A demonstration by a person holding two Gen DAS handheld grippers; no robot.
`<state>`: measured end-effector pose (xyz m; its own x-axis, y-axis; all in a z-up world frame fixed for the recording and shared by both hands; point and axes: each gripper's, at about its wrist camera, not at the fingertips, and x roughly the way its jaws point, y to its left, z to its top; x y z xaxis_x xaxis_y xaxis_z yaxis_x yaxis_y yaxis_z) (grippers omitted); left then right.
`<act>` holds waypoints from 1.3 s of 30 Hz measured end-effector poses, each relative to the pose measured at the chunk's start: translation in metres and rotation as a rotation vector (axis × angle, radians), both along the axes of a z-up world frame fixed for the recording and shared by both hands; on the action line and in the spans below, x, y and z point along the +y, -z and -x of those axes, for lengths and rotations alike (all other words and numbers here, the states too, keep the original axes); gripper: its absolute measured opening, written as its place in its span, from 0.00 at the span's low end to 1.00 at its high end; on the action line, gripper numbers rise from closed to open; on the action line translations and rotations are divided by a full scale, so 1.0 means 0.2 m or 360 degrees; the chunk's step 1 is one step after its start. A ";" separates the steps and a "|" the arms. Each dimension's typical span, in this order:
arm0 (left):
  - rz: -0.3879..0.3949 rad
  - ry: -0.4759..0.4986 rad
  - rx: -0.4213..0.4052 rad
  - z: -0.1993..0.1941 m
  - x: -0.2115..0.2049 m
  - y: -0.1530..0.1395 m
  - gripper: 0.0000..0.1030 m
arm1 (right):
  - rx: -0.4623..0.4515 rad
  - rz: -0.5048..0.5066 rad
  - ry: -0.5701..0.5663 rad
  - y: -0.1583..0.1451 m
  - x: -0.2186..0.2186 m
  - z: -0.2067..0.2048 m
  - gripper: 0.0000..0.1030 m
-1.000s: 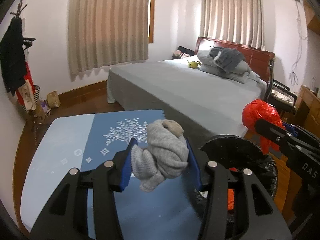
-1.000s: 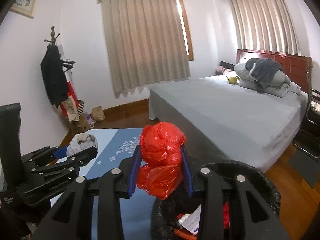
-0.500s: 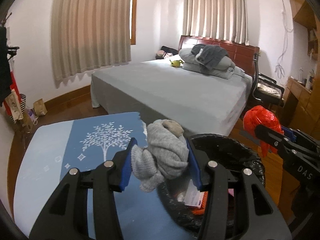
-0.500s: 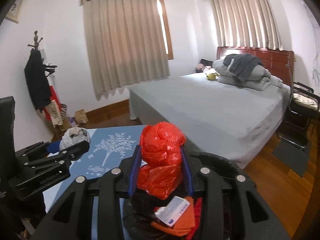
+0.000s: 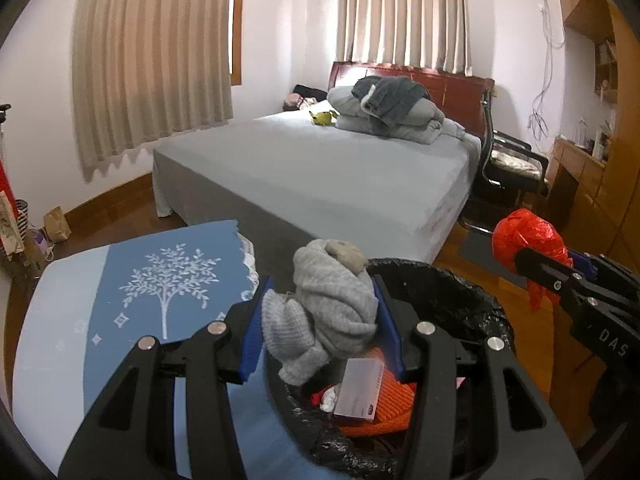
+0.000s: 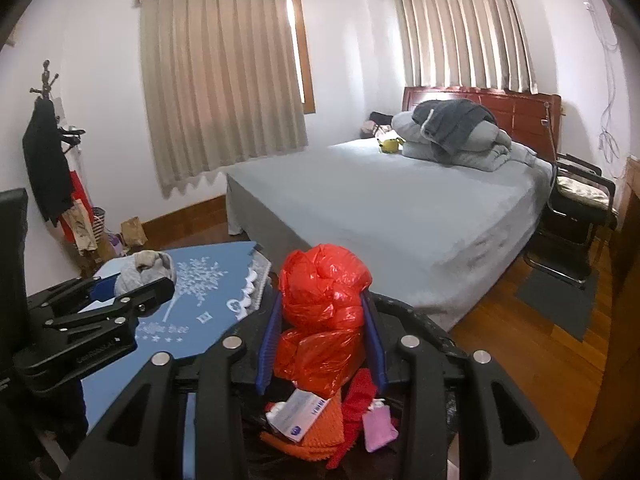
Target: Collect trash
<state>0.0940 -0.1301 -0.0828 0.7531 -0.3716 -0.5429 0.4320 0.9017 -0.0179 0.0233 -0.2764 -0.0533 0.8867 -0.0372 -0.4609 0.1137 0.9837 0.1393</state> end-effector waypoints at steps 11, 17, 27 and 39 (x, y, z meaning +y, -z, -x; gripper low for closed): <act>-0.0037 0.0094 0.0091 -0.15 -0.14 0.19 0.46 | 0.0096 -0.0037 0.0048 0.15 -0.11 -0.08 0.36; -0.0054 0.0140 0.0116 -0.21 -0.21 0.28 0.47 | 0.0144 -0.0042 0.0051 0.23 -0.17 -0.13 0.36; -0.0041 0.0185 0.0134 -0.28 -0.21 0.32 0.71 | 0.0188 -0.0060 0.0063 0.27 -0.24 -0.19 0.57; -0.0054 -0.0025 0.0082 -0.27 0.05 0.17 0.90 | 0.0141 -0.0063 0.0078 0.16 -0.20 -0.13 0.95</act>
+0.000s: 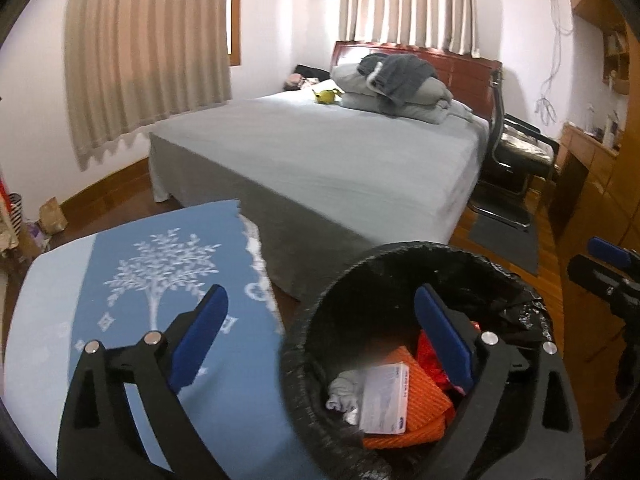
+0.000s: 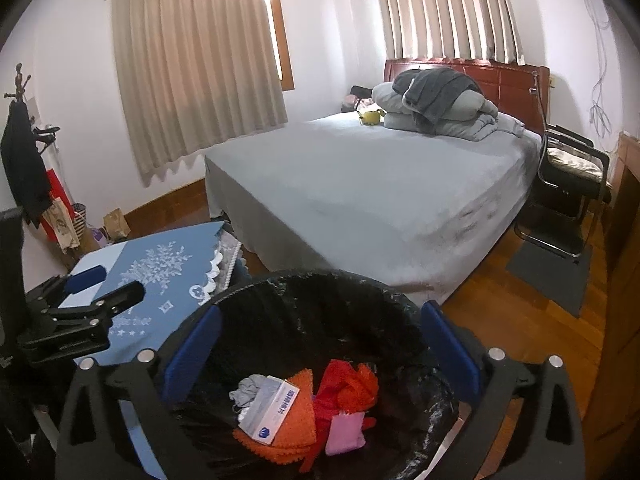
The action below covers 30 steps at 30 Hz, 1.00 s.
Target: Collect trash
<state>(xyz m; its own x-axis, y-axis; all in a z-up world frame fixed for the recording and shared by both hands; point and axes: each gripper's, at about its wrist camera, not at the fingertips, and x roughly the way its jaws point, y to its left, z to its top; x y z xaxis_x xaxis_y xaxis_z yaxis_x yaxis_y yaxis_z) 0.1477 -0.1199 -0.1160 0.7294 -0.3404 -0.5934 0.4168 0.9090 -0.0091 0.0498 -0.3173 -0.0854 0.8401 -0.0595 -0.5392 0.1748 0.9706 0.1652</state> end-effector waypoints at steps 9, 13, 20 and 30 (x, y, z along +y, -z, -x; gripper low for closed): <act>0.0002 -0.0069 -0.0042 0.16 0.15 -0.11 0.91 | -0.0048 0.0001 -0.0079 -0.12 0.13 0.07 0.95; 0.0005 -0.0083 -0.0064 0.26 0.19 -0.16 0.91 | -0.0063 0.0008 -0.0121 -0.17 0.20 0.11 0.95; 0.0016 -0.0132 -0.0119 0.38 0.25 -0.24 0.91 | -0.0076 0.0023 -0.0175 -0.22 0.30 0.19 0.95; 0.0067 -0.0153 -0.0190 0.51 0.31 -0.34 0.91 | -0.0076 0.0044 -0.0181 -0.27 0.37 0.23 0.95</act>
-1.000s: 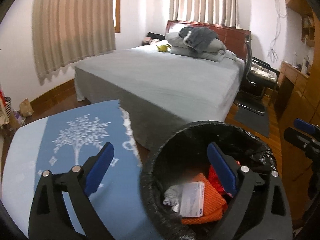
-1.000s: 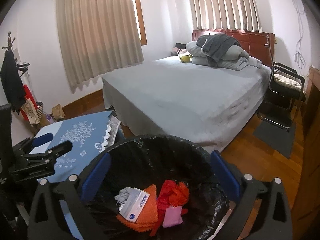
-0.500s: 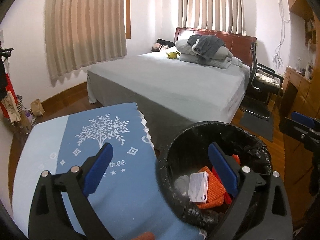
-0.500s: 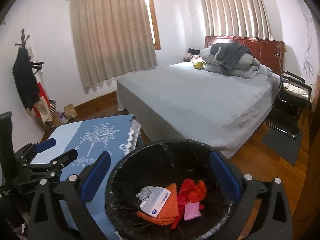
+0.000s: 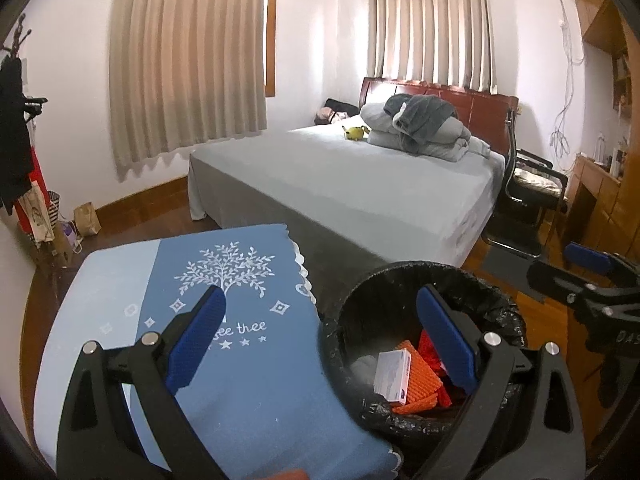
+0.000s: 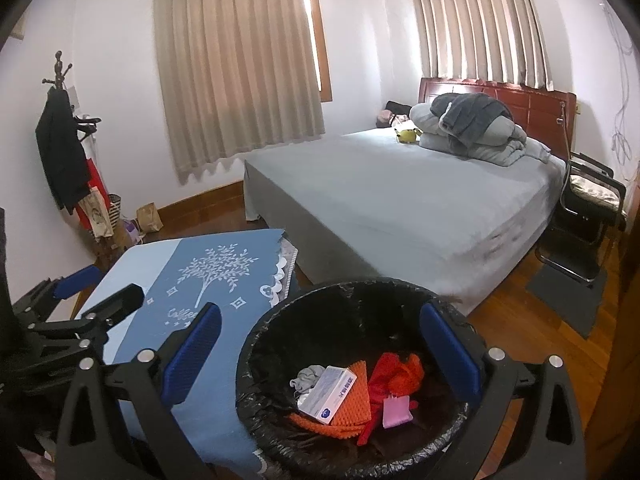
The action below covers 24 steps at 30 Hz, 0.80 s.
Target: Collect trash
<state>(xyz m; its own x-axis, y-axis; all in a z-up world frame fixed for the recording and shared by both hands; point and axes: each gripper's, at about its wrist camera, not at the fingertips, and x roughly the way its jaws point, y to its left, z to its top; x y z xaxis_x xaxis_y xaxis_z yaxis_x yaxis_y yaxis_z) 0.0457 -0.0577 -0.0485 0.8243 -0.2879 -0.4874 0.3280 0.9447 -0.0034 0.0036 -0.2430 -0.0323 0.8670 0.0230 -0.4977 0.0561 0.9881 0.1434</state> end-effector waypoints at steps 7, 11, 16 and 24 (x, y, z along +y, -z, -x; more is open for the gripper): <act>0.0024 -0.0012 -0.0034 0.03 0.02 -0.04 0.91 | -0.0025 0.0021 -0.0017 -0.03 0.03 0.01 0.95; 0.0028 -0.0019 -0.0043 0.05 0.04 -0.05 0.91 | -0.0030 0.0021 -0.0016 -0.04 0.04 0.01 0.95; 0.0029 -0.0024 -0.0046 0.05 0.05 -0.06 0.91 | -0.0035 0.0026 -0.0020 -0.05 0.04 0.02 0.95; 0.0035 -0.0026 -0.0044 0.05 0.05 -0.06 0.91 | -0.0032 0.0025 -0.0021 -0.05 0.04 0.02 0.95</act>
